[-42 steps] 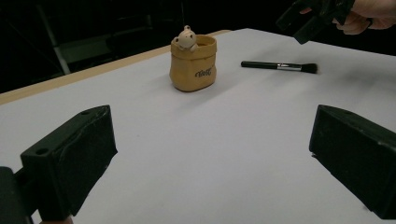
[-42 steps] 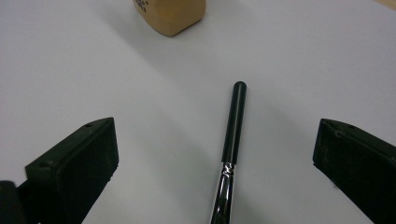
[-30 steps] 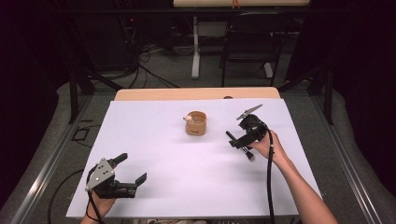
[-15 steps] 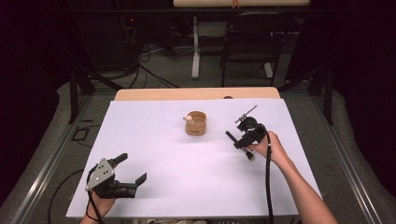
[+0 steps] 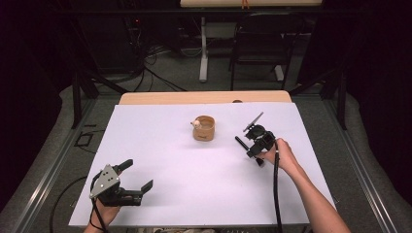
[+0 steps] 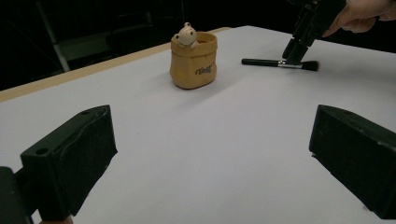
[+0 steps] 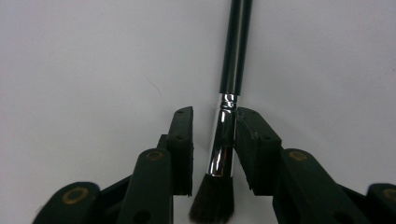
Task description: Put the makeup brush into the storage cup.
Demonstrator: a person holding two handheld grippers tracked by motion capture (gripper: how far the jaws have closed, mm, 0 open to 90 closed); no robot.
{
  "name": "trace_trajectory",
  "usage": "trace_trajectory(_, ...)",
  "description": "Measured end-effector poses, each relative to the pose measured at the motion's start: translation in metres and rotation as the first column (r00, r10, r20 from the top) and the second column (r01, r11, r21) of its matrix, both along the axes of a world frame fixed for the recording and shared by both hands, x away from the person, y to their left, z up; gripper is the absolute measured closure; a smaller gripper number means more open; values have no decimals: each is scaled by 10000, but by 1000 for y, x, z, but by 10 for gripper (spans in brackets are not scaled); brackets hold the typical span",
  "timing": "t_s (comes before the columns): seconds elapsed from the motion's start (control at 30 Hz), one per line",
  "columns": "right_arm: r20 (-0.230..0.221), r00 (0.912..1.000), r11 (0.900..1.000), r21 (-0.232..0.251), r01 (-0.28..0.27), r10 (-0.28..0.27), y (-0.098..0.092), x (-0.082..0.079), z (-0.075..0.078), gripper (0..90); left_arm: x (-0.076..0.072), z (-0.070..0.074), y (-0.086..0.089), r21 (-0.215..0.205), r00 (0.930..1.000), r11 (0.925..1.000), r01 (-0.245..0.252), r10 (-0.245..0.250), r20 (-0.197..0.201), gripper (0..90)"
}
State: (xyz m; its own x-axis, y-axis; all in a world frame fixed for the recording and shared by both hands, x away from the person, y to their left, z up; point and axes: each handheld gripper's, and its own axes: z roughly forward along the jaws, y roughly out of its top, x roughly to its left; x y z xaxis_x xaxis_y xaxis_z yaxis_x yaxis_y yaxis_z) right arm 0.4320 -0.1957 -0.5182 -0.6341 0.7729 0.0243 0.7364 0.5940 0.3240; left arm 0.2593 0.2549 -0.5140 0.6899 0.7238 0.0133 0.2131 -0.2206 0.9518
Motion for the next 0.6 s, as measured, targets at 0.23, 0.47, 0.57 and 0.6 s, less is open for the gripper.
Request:
trace_trajectory(0.23,-246,9997,9994,-329,-87,79,1,1,-4,724,0,0,0,6,10000,10000,1,-1,7,4)
trace_trajectory(0.47,-404,9991,9986,-514,-118,97,4,1,-9,750,0,0,0,13,10000,10000,11,-11,-1,4)
trace_trajectory(0.57,-399,9989,9982,-539,-265,244,3,1,-9,770,0,0,0,11,10000,10000,21,-21,-7,4)
trace_trajectory(0.6,-404,9987,9980,-549,-325,303,3,1,-9,771,0,0,0,26,10000,10000,26,-26,-5,4)
